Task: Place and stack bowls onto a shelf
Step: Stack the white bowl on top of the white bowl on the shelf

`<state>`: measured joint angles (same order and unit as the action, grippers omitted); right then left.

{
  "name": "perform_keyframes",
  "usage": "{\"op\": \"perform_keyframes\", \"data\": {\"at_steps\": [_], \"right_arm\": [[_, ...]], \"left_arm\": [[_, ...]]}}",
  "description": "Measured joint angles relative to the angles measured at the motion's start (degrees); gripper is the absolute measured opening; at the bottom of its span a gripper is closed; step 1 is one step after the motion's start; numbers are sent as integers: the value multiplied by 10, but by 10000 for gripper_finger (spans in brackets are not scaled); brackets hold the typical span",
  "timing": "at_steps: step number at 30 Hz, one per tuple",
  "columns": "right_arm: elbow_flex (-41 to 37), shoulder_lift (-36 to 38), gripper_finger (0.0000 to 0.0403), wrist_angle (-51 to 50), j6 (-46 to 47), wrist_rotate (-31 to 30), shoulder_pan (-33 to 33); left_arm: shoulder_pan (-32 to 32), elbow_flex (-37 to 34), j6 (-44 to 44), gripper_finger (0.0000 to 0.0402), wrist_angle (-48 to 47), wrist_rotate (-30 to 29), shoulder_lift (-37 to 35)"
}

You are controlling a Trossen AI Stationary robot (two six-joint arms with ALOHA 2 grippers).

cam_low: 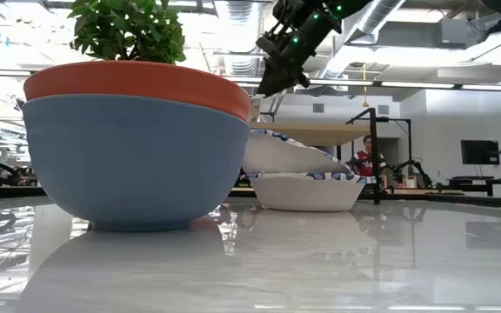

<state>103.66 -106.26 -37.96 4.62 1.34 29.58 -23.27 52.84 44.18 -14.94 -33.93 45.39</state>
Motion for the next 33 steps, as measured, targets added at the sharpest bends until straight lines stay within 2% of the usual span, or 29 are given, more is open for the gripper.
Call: {"op": "perform_keyframes", "data": {"at_steps": [12,21,29,33], "right_arm": [[-1,-16,120,-3,-8,2,-2],[1,-6,120,67,1,4,-12],[1,-5,120,60,0,2,-12],[1,3,120,19,3,5,-15]], "left_arm": [[0,0,14,158,-2,0,19],[0,0,24,158,-1,0,18],[0,0,26,158,-1,0,18],[0,0,26,158,-2,1,18]]}}
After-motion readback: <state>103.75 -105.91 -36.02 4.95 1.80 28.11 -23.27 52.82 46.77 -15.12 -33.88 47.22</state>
